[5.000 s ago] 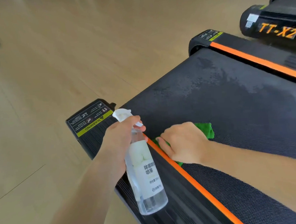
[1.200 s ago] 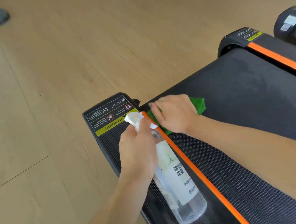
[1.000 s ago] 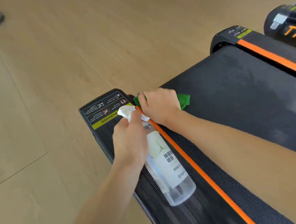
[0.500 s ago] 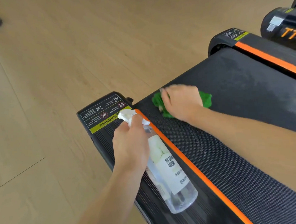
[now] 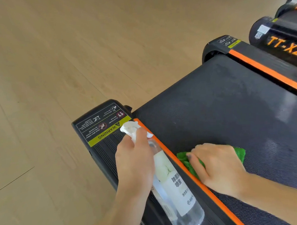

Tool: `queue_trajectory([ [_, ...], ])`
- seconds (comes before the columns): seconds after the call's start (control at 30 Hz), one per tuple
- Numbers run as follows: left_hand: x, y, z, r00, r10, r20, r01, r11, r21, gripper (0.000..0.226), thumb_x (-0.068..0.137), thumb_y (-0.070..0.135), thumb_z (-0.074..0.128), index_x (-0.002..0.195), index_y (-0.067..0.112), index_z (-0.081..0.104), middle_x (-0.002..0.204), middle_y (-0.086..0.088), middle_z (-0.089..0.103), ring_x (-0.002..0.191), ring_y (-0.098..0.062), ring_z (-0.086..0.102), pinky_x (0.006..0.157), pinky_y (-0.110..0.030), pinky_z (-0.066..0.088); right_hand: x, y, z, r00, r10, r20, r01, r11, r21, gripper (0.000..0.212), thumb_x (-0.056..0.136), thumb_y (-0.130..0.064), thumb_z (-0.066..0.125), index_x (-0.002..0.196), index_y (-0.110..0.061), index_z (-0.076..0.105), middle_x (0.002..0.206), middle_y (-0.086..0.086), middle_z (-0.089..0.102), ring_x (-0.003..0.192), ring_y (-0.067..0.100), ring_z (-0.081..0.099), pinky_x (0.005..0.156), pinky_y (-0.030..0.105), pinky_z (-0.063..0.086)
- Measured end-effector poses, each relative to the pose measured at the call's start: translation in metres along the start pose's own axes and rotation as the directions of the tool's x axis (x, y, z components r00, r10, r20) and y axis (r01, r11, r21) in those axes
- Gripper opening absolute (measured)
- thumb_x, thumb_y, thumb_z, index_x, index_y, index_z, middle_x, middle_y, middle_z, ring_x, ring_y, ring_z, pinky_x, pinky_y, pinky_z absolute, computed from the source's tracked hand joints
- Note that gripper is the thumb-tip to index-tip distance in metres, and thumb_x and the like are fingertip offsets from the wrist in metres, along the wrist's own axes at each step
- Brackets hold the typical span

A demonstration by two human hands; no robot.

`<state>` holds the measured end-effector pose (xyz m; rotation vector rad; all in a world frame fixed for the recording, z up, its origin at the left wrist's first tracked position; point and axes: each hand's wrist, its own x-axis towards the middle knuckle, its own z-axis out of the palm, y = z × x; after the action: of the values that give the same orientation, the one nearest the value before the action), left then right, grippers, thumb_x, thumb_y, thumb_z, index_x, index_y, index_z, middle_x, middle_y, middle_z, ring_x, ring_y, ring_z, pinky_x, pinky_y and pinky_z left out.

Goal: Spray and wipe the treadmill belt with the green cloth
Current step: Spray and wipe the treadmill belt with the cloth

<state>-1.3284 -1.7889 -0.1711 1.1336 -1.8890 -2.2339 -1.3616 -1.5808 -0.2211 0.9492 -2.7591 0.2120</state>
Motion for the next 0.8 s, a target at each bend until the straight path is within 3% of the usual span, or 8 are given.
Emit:
queue_trajectory([
  [0.1,0.001,0.001,0.000,0.999,0.000,0.037,-0.002,0.999,0.032,0.034,0.074,0.049,0.051,0.075,0.021,0.070,0.083,-0.012,0.076,0.087,-0.041,0.075,0.088,-0.060,0.060,0.065,0.002,0.022,0.994,-0.002,-0.114,-0.008,0.996,-0.084,0.044,0.102,-0.037,0.035,0.063,-0.021,0.048,0.061,-0.004,0.051,0.059,0.024,0.055,0.048,0.031,0.037],
  [0.17,0.004,0.002,-0.002,0.998,0.005,0.064,-0.009,0.998,0.059,0.032,0.076,0.049,0.050,0.075,0.025,0.070,0.079,-0.010,0.076,0.087,-0.040,0.075,0.089,-0.061,0.059,0.126,0.001,0.038,0.971,0.171,-0.168,-0.194,0.972,-0.133,0.043,0.102,-0.036,0.037,0.062,-0.023,0.044,0.062,-0.002,0.053,0.058,0.026,0.056,0.050,0.029,0.028],
  [0.27,0.007,0.006,-0.005,0.995,-0.011,0.095,0.002,0.996,0.092,0.033,0.082,0.045,0.053,0.073,0.018,0.069,0.077,-0.009,0.076,0.087,-0.038,0.075,0.088,-0.058,0.060,0.183,-0.004,0.051,0.874,0.462,-0.150,-0.478,0.874,-0.092,0.043,0.101,-0.034,0.039,0.062,-0.019,0.048,0.062,0.000,0.054,0.059,0.030,0.056,0.052,0.029,0.029],
  [0.4,0.002,0.022,-0.018,0.985,-0.087,0.148,0.074,0.993,0.093,0.031,0.084,0.042,0.060,0.071,0.016,0.070,0.079,-0.009,0.077,0.089,-0.043,0.076,0.091,-0.056,0.061,0.147,-0.027,0.032,0.881,0.473,-0.021,-0.473,0.876,-0.095,0.043,0.103,-0.041,0.033,0.071,-0.022,0.055,0.076,-0.003,0.061,0.065,0.025,0.051,0.058,0.032,0.035],
  [0.53,0.008,0.053,-0.035,0.983,-0.111,0.150,0.088,0.985,0.152,0.028,0.099,0.026,0.061,0.079,0.008,0.068,0.068,-0.006,0.071,0.058,-0.025,0.072,0.059,-0.026,0.055,0.089,-0.049,0.005,0.878,0.442,0.181,-0.438,0.897,-0.066,0.047,0.103,-0.048,0.023,0.073,-0.025,0.050,0.076,-0.009,0.056,0.073,0.021,0.057,0.061,0.033,0.038],
  [0.63,0.027,0.086,-0.032,0.982,-0.082,0.172,0.055,0.986,0.154,0.028,0.099,0.031,0.062,0.081,0.011,0.071,0.073,-0.006,0.079,0.056,-0.021,0.072,0.068,-0.030,0.056,0.095,-0.041,-0.006,0.816,0.504,0.284,-0.522,0.853,-0.014,0.050,0.103,-0.052,0.027,0.069,-0.021,0.047,0.070,-0.006,0.056,0.070,0.023,0.056,0.062,0.033,0.040],
  [0.73,0.056,0.114,-0.018,0.980,-0.057,0.191,0.042,0.996,0.082,0.027,0.096,0.034,0.063,0.081,0.014,0.070,0.072,-0.007,0.076,0.054,-0.024,0.072,0.073,-0.036,0.058,0.136,-0.005,-0.026,0.747,0.663,0.057,-0.655,0.718,0.236,0.044,0.102,-0.051,0.038,0.078,-0.014,0.047,0.080,0.002,0.057,0.078,0.028,0.054,0.063,0.034,0.036],
  [0.8,0.072,0.131,-0.002,0.979,-0.034,0.202,0.018,0.997,0.079,0.026,0.092,0.036,0.065,0.076,0.015,0.070,0.074,-0.007,0.075,0.055,-0.026,0.070,0.074,-0.037,0.057,0.156,0.021,-0.039,0.702,0.684,-0.198,-0.625,0.725,0.289,0.037,0.101,-0.045,0.045,0.095,-0.009,0.050,0.097,0.010,0.055,0.091,0.033,0.051,0.067,0.036,0.037],
])
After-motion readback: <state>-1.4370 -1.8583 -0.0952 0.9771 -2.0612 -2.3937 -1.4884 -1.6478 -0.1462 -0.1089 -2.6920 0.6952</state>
